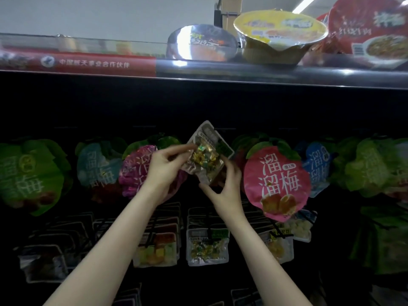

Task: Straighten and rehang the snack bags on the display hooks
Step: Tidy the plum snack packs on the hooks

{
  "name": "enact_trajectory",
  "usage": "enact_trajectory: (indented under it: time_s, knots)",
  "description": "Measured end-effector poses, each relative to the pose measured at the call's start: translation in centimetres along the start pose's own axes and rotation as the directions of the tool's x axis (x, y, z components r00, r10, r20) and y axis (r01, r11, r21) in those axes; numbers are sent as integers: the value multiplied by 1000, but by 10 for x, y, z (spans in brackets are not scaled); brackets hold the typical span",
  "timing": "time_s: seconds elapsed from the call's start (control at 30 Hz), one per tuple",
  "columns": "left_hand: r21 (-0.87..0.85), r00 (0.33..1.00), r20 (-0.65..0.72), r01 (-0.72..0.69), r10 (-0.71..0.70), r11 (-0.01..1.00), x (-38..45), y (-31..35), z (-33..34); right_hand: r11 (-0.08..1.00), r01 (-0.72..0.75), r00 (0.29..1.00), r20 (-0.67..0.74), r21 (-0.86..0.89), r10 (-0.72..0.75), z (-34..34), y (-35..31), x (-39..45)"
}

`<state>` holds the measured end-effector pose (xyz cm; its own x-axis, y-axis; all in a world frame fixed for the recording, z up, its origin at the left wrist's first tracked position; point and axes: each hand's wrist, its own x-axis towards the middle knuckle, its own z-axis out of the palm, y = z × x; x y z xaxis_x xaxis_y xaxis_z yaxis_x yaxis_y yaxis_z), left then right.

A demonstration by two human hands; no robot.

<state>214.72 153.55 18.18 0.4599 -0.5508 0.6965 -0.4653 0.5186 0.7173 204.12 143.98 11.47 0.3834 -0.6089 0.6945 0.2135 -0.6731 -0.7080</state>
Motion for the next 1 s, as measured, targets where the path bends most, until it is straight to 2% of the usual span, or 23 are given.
enact_trajectory:
  time_s: [0.1,0.17,0.23,0.3,0.4,0.47,0.57,0.63,0.7,0.77,0.87,1.0]
  knots:
    - [-257,985,110,158,-134,953,-3,20,-14,983,16,1000,19,182,-20,-9,-23,-4]
    - [-306,961,186,256,-206,917,-11,27,-27,971,51,998,16,234,-56,-21,-38,-6]
    - [-269,942,218,309,-254,912,-26,25,-38,968,63,994,68,244,-81,-36,-52,-9]
    - [-230,925,240,350,-295,908,-43,19,-45,978,18,982,182,208,-56,-50,-58,-16]
    - [-197,905,255,394,-341,898,-67,7,-44,983,-123,932,355,136,67,-61,-51,-32]
    - [-130,881,301,418,-366,899,-88,-5,-39,983,-180,888,435,29,150,-68,-41,-49]
    - [78,803,407,444,-435,893,-126,-32,-33,955,-277,780,555,-105,288,-81,-17,-81]
    - [176,734,440,495,-518,851,-151,-50,-28,927,-327,705,607,-182,367,-87,2,-107]
    - [232,687,436,538,-581,811,-169,-66,-21,908,-334,692,589,-252,418,-83,18,-128]
    - [338,674,426,500,-604,797,-178,-80,-14,894,-302,745,502,-332,439,-70,34,-142]
    - [567,737,382,289,-557,771,-179,-97,-1,864,-313,814,357,-395,458,-44,47,-147]
    - [728,802,315,139,-508,671,-173,-109,6,853,-347,819,318,-389,478,-26,57,-140]
